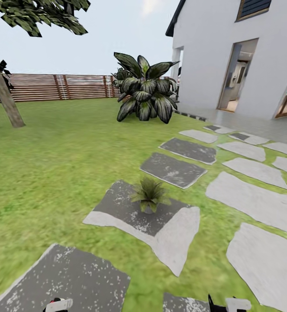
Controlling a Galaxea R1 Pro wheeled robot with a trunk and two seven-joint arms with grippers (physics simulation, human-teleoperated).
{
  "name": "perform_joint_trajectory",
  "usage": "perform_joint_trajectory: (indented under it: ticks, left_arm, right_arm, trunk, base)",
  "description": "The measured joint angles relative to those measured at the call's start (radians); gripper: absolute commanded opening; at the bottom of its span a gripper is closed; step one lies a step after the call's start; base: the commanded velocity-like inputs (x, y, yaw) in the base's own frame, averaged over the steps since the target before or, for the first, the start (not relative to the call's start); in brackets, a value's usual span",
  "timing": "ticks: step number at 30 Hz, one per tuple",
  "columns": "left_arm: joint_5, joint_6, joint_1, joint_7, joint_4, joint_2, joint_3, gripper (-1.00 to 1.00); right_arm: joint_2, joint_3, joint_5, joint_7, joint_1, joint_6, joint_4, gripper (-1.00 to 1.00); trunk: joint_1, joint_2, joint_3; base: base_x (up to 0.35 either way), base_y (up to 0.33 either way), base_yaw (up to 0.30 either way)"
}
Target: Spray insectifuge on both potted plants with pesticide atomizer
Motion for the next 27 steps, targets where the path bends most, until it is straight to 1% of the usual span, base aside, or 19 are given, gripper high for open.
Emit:
perform_joint_trajectory:
  ticks: [6,12,16,22,27]
  left_arm:
    - [0.0,0.0,0.0,0.0,0.0,0.0,0.0,-1.0]
    - [0.0,0.0,0.0,0.0,-0.004,0.0,0.0,-1.0]
    - [0.0,0.0,0.0,0.0,-0.004,-0.004,0.0,-1.0]
    - [-0.001,0.0,0.0,0.0,-0.01,-0.017,0.0,-1.0]
    - [-0.01,0.001,0.0,-0.007,-0.013,-0.02,-0.012,-1.0]
  right_arm:
    - [0.001,0.0,0.0,0.0,0.0,0.0,-0.001,1.0]
    - [0.0,0.0,0.0,0.0,0.0,0.0,-0.001,1.0]
    - [-0.005,-0.001,0.0,-0.002,0.0,-0.003,0.0,1.0]
    - [-0.027,-0.002,0.0,-0.005,0.0,-0.003,0.0,1.0]
    - [-0.026,-0.001,-0.001,-0.007,0.0,-0.001,0.0,1.0]
  trunk:
    - [0.0,0.0,0.005]
    - [0.0,0.0,0.011]
    - [0.0,0.0,0.012]
    - [0.0,0.0,0.012]
    - [0.0,0.0,0.012]
  base:
    - [0.336,0.128,-0.19]
    - [0.337,0.029,-0.184]
    - [0.332,-0.032,-0.034]
    - [0.309,-0.113,-0.004]
    - [0.161,-0.064,0.0]
